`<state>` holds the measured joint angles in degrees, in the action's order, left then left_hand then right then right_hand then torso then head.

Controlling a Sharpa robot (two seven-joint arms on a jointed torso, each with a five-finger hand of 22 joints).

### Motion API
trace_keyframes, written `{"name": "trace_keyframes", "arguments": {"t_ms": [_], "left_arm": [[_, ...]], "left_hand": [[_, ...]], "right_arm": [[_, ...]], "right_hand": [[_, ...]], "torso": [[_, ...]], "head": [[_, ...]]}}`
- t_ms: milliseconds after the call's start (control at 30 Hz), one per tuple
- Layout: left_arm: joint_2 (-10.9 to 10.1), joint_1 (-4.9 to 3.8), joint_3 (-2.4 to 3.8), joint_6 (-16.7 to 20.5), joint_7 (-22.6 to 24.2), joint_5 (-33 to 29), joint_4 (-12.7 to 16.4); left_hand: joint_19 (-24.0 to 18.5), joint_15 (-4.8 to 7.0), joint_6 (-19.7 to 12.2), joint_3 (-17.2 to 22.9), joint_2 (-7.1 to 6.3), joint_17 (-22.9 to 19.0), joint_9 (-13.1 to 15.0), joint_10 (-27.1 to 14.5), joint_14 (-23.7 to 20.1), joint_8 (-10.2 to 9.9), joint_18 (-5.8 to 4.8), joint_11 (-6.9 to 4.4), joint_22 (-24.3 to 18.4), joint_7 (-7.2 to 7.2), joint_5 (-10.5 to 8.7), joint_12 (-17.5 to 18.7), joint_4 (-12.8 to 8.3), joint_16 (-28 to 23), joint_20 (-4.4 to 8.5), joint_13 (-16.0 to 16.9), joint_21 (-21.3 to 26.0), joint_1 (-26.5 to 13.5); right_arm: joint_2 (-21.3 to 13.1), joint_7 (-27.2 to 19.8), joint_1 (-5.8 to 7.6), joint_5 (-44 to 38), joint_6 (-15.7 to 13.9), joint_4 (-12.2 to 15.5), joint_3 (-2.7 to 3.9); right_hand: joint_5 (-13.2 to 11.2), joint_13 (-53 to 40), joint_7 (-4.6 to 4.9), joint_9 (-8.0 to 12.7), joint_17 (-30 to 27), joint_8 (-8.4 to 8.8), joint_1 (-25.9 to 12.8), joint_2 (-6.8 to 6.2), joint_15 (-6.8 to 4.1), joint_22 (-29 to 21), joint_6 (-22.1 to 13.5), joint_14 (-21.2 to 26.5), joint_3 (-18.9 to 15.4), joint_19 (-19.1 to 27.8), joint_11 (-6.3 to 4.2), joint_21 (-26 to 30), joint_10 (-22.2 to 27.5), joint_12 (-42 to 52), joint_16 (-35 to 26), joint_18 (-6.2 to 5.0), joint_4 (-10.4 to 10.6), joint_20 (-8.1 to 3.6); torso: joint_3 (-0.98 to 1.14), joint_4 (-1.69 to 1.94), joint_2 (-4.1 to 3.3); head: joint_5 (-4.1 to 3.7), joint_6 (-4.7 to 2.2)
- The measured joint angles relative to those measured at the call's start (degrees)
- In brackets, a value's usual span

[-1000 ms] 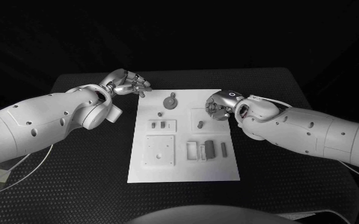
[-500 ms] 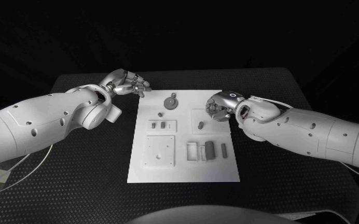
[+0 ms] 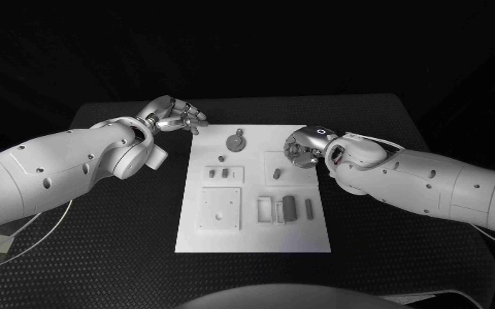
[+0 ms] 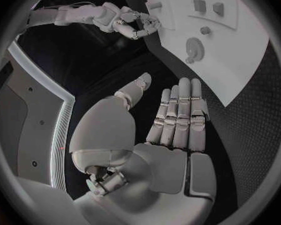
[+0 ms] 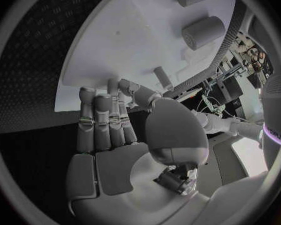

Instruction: Assemble the parts on the task board

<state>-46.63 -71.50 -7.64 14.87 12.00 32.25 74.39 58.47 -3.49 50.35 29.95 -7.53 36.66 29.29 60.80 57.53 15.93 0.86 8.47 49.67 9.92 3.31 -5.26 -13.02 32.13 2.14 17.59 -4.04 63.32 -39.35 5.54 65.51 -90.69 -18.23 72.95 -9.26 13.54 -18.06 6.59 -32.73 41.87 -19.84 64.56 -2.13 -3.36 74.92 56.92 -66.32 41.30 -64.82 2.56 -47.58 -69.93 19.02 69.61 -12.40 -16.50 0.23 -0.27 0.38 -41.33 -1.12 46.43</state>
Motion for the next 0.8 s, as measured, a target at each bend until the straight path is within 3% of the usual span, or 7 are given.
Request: {"name": "trace_keyframes", "arguments": {"t_ms": [500, 600, 700, 733, 800], "left_arm": [[0.0, 0.0, -0.01, 0.0, 0.0, 0.0, -0.2], [0.0, 0.0, -0.01, 0.0, 0.0, 0.0, -0.2], [0.0, 0.0, -0.01, 0.0, 0.0, 0.0, -0.3], [0.0, 0.0, -0.01, -0.1, 0.0, 0.0, -0.3], [0.1, 0.01, -0.01, -0.1, 0.0, 0.0, -0.4]], "left_hand": [[0.0, 0.0, 0.0, 0.0, 0.0, 0.1, 0.0, 0.0, 0.0, 0.0, 0.0, 0.0, 0.0, 0.0, 0.0, 0.0, 0.0, -0.2, 0.0, 0.0, 0.0, 0.0], [0.0, 0.0, 0.0, 0.0, 0.0, 0.1, 0.0, 0.0, 0.0, 0.0, 0.0, 0.0, 0.0, 0.0, 0.0, 0.0, 0.0, -0.2, 0.0, 0.0, 0.0, 0.0], [0.0, 0.0, 0.0, 0.0, 0.0, 0.2, -0.1, 0.0, 0.0, 0.0, 0.0, 0.0, 0.0, 0.0, 0.0, 0.2, 0.0, -0.2, 0.0, 0.0, 0.0, 0.0], [0.0, 0.0, 0.0, 0.0, 0.0, 0.2, -0.1, 0.0, 0.0, 0.0, 0.0, 0.0, 0.0, 0.0, 0.0, 0.2, 0.0, -0.2, 0.0, 0.0, 0.0, 0.0], [0.0, 0.0, 0.0, 0.0, 0.0, 0.2, -0.1, 0.0, 0.0, 0.0, 0.0, 0.0, 0.0, 0.0, 0.0, 0.2, 0.0, -0.2, 0.0, 0.0, 0.0, 0.0]], "right_arm": [[-0.1, -0.1, -0.01, 0.0, -0.1, 0.0, 0.05], [0.0, -0.2, 0.14, 0.2, 0.9, -0.2, 0.17], [0.0, -0.4, 0.37, 0.5, 2.1, -0.3, 0.3], [0.0, -0.4, 0.4, 0.6, 2.3, -0.3, 0.32], [0.0, -0.6, 0.46, 0.8, 2.7, -0.3, 0.35]], "right_hand": [[0.0, 0.0, -0.04, 0.0, 0.0, 0.0, 0.0, -0.01, 0.02, 0.0, 0.0, 0.0, 0.2, -0.1, 0.0, 0.0, 0.0, 0.0, -0.2, -0.01, -0.2, 0.1], [-1.5, 0.0, -0.02, 0.0, 0.0, 0.0, -0.5, -1.74, 0.18, 0.0, 0.0, 0.2, 0.1, 0.3, 0.41, 0.1, 0.5, -0.7, -0.9, -0.02, -0.1, -0.02], [-2.4, 0.0, 1.15, -0.8, 0.1, 0.94, -2.1, -4.26, 0.96, 0.0, -2.2, 1.4, -1.4, 1.3, 1.16, 0.6, 2.8, -2.0, -0.9, -0.03, 0.7, 0.39], [-2.4, 0.0, 1.39, -1.8, 0.3, 1.57, -2.4, -4.82, 1.24, 0.0, -2.9, 1.7, -2.0, 1.6, 1.47, 0.6, 3.3, -2.3, -0.9, -0.04, 0.7, 0.51], [-2.4, 0.0, 1.78, -1.9, 0.4, 2.07, -2.5, -5.22, 1.34, 0.0, -3.4, 1.8, -2.5, 1.6, 1.94, 0.6, 3.8, -2.7, -0.9, -0.04, 0.7, 0.5]], "torso": [[0.01, 0.01, 0.0], [-0.01, 0.02, 0.01], [-0.03, 0.02, 0.01], [-0.03, 0.02, 0.01], [-0.03, 0.02, 0.01]], "head": [[-0.01, -0.04], [-0.01, -0.07], [-0.1, -0.08], [-0.1, -0.08], [-0.11, -0.08]]}}
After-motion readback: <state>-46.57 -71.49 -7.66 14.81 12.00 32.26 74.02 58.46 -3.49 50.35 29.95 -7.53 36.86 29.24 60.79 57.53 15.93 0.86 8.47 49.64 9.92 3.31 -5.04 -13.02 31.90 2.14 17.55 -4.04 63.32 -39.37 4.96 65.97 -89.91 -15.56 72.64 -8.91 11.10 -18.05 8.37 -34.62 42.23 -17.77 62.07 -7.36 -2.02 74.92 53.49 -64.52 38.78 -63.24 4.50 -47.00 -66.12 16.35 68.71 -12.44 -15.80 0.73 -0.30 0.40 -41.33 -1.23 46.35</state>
